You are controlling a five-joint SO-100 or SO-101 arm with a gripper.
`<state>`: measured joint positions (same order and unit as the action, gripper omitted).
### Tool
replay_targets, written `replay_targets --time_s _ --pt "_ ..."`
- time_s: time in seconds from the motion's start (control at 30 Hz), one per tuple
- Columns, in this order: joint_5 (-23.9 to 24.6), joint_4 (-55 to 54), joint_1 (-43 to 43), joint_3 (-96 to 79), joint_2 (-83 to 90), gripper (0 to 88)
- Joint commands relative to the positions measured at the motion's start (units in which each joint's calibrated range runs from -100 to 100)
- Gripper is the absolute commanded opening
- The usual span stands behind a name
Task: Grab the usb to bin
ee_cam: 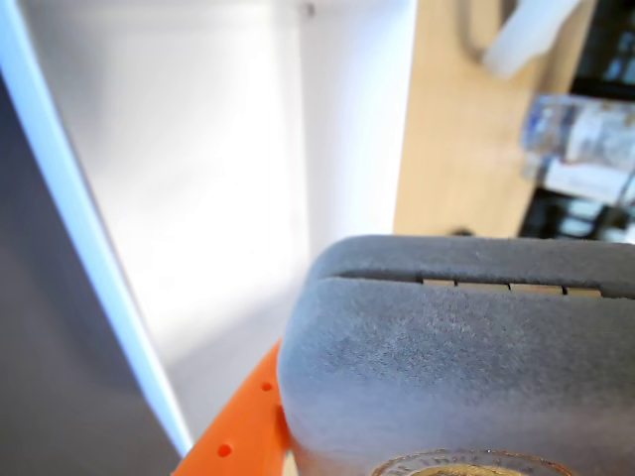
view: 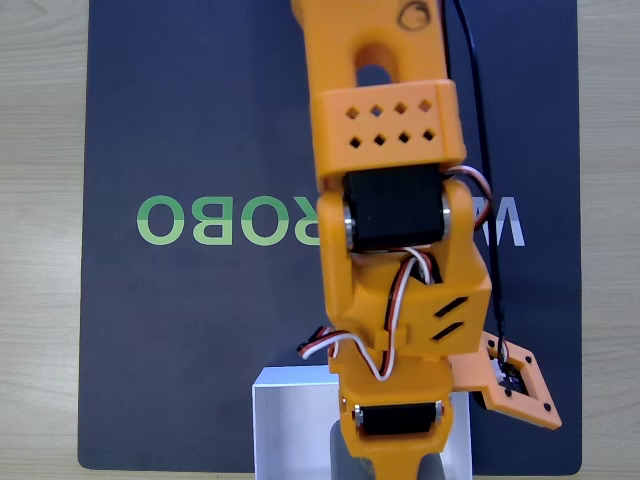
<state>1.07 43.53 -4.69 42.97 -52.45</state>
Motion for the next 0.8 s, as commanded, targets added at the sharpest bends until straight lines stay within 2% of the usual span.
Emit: replay_targets --time_s 0.0,0.37,0.77 --pt "-2.28 -3.86 -0.45 3.64 0.52 6.3" --pt "-2.86 -4.03 -0.95 2.65 0.69 7.5" --pt "-2.97 1.03 -0.87 2.28 3.74 21.4"
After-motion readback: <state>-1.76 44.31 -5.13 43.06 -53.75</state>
